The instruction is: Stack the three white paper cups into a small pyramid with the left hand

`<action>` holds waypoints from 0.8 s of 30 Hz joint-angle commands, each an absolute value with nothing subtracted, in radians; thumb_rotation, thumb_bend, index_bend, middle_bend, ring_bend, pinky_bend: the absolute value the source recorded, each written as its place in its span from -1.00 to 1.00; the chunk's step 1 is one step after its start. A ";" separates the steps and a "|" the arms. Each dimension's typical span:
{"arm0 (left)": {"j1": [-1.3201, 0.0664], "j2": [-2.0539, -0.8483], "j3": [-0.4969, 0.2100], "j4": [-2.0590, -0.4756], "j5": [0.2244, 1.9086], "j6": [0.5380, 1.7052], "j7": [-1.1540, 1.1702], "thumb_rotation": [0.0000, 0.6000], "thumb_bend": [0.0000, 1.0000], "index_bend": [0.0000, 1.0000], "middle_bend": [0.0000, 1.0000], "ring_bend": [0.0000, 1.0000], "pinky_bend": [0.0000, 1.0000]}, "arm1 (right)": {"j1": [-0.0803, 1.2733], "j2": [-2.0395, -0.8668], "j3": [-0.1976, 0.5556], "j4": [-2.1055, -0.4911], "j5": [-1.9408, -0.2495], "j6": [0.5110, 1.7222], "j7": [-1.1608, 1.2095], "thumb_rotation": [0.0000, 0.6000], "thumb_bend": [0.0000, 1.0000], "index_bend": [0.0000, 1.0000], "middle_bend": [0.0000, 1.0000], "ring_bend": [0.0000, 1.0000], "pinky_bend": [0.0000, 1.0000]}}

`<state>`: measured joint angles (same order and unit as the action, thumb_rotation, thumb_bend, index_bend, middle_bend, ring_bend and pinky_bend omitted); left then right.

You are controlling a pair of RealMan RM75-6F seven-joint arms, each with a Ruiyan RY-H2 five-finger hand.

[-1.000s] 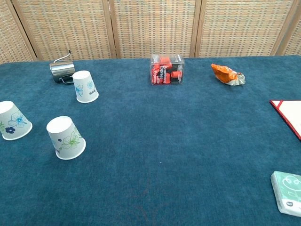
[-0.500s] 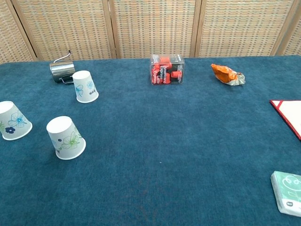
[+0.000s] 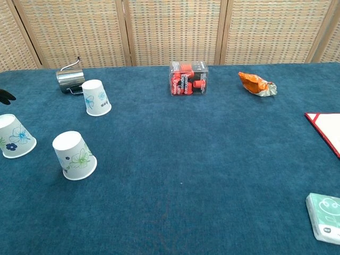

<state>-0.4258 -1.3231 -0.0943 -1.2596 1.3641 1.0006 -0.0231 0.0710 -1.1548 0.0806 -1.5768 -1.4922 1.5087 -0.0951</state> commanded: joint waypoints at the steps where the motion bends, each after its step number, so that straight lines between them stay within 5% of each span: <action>1: -0.441 -1.362 -0.105 -1.214 1.349 0.998 -0.007 1.00 -0.63 -0.67 -0.59 -0.52 -0.43 | 0.073 -1.157 0.081 -1.575 -1.489 1.503 -0.097 1.00 -1.00 -1.00 -1.00 -1.00 -1.00; 24: -0.455 -1.422 -0.108 -1.159 1.325 1.024 0.005 1.00 -0.59 -0.10 -0.09 -0.08 -0.22 | 0.081 -1.158 0.084 -1.567 -1.462 1.473 -0.085 1.00 -1.00 -1.00 -1.00 -1.00 -1.00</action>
<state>-0.4559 -1.4221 -0.1075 -1.1587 1.3258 1.0229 0.0046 0.0806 -1.1582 0.0845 -1.5669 -1.4620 1.4730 -0.0848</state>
